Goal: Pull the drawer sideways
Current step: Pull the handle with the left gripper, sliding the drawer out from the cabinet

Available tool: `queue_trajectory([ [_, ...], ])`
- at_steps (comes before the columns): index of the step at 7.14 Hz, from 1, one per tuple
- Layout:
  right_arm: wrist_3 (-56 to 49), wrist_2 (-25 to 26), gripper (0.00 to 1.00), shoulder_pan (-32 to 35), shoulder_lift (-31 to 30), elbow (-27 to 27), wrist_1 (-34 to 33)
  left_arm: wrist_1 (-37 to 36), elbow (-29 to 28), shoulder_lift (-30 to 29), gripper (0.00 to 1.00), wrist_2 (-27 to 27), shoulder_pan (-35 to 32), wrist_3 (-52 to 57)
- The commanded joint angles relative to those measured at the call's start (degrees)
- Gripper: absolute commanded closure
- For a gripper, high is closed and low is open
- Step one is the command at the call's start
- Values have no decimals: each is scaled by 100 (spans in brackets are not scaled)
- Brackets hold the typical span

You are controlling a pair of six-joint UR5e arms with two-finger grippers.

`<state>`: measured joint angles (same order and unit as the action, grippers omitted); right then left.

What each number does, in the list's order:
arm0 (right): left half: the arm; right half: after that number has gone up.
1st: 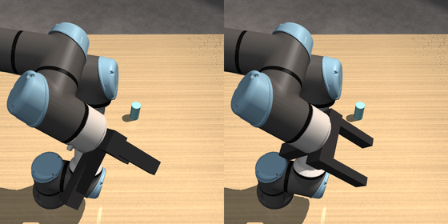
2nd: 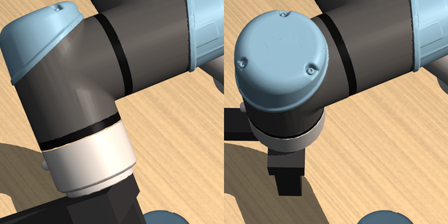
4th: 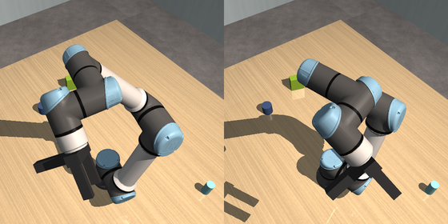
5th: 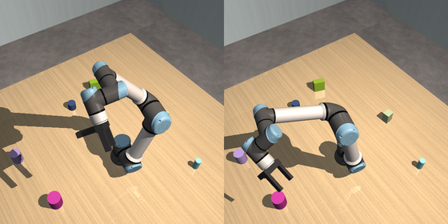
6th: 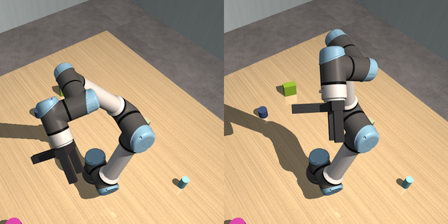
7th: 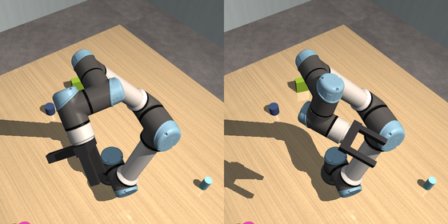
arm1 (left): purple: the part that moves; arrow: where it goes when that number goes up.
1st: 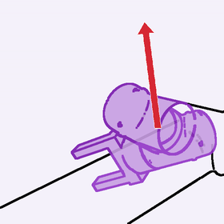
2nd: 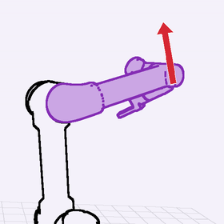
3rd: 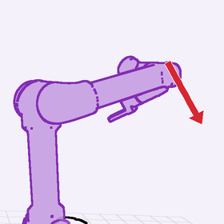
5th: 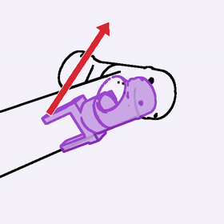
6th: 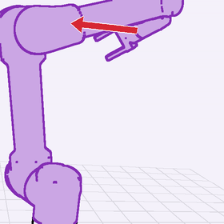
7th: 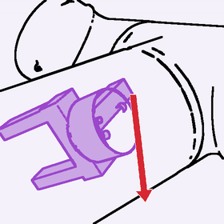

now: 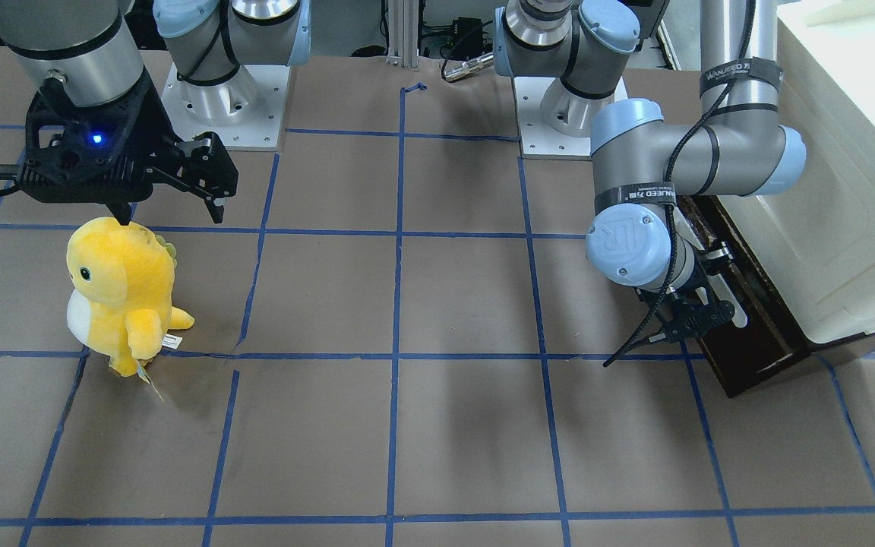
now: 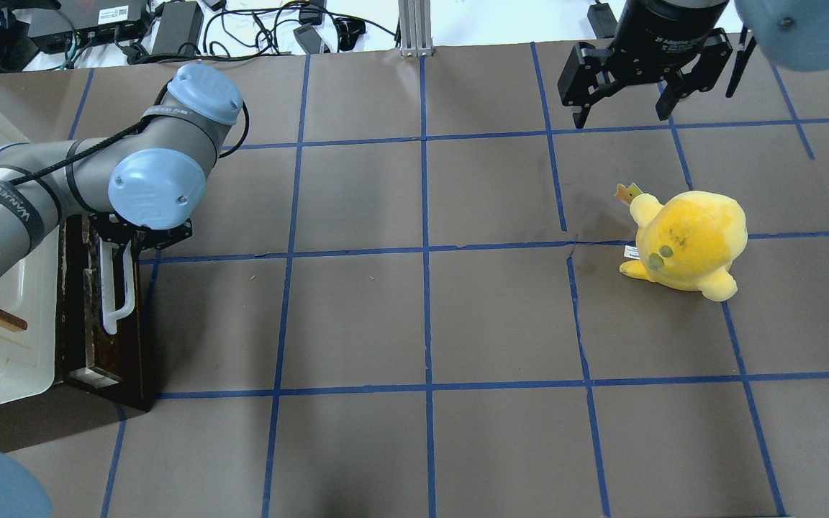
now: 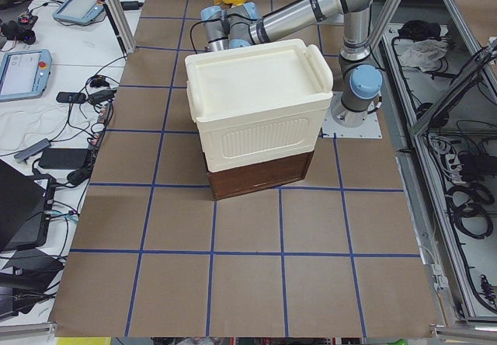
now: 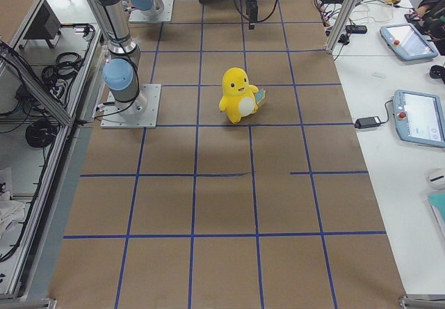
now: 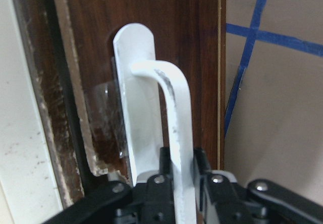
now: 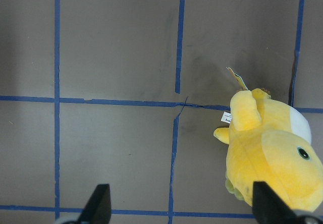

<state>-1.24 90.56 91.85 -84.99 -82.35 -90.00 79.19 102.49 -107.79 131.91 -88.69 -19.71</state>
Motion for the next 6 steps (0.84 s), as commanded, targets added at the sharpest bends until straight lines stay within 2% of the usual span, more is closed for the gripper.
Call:
queue_trajectory([
  [1,1,6,0,0,0,0,0,0,17,3,100,1,1,28],
  [6,1,6,0,0,0,0,0,0,26,-93,100,10,10,28],
])
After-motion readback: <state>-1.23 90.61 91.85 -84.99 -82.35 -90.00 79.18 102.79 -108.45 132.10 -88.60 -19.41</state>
